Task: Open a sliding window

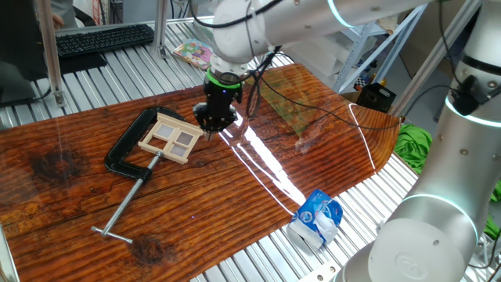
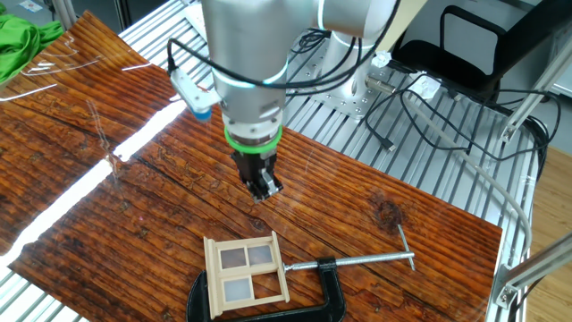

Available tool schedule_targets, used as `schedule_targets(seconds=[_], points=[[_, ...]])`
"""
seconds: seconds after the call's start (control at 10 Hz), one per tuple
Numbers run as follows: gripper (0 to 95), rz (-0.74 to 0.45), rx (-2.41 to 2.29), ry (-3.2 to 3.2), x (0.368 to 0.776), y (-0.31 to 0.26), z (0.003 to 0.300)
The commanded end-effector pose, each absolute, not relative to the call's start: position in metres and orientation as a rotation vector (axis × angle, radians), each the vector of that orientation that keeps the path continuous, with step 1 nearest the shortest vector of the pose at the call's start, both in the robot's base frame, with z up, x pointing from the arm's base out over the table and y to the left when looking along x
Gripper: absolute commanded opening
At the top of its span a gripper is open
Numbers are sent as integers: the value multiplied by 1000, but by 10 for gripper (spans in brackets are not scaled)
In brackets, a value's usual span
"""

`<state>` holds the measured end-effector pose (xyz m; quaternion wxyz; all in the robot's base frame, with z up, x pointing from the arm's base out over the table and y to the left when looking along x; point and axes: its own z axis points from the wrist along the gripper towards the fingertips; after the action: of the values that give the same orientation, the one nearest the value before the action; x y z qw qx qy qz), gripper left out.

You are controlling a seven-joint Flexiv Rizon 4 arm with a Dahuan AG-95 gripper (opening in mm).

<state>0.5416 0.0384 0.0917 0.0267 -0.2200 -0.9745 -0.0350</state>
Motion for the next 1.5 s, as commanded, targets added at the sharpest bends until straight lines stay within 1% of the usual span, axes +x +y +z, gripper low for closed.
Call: schedule_targets(seconds=[0.1, 0.7, 1.0, 1.3, 1.5], points=[[0, -85, -694, -3020, 547, 40, 86], [0, -26, -753, -2998, 563, 47, 75], [0, -19, -765, -2981, 564, 47, 76], [0, -64, -716, -3026, 564, 47, 76], [0, -69, -686, -3064, 564, 47, 76]])
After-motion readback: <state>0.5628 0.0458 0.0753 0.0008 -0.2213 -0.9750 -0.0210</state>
